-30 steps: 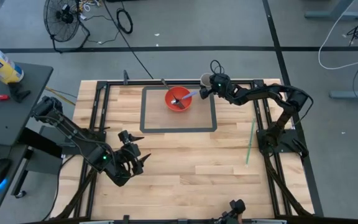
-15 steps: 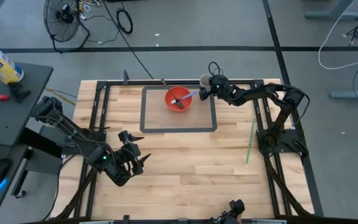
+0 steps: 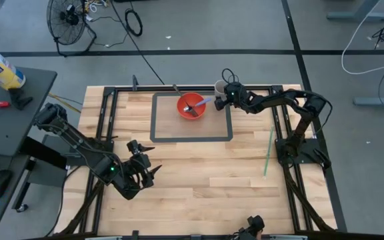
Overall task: Pick & Place Utensil
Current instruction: Put the gray cup on the transparent mat to the top right of the orange bowl, then put the green straw into the gray cup
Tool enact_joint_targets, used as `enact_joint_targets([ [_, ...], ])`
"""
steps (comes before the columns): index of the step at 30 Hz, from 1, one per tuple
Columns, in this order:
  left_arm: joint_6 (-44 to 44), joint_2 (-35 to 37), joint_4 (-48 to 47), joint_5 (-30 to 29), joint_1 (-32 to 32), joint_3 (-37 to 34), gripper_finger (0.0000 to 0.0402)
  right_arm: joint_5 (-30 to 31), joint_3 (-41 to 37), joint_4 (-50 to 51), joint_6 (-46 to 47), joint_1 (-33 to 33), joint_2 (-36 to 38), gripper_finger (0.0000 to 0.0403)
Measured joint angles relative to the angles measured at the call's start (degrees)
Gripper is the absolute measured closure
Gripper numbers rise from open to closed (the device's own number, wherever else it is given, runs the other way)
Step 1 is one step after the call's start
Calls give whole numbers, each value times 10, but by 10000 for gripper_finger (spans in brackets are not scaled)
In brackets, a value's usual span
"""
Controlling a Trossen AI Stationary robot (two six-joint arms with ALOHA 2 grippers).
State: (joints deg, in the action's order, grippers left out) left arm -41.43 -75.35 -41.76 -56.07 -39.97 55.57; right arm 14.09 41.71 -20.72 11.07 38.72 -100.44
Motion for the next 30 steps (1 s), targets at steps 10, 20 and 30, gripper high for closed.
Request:
enact_joint_targets([
  [10,-3,0,0,0,0,0,39,-22,0,5,-31,0,0,18],
  [20,-4,0,0,0,0,0,39,-31,0,39,-59,7,0,18],
  [30,-4,0,0,0,0,0,39,-32,0,102,-86,8,13,18],
])
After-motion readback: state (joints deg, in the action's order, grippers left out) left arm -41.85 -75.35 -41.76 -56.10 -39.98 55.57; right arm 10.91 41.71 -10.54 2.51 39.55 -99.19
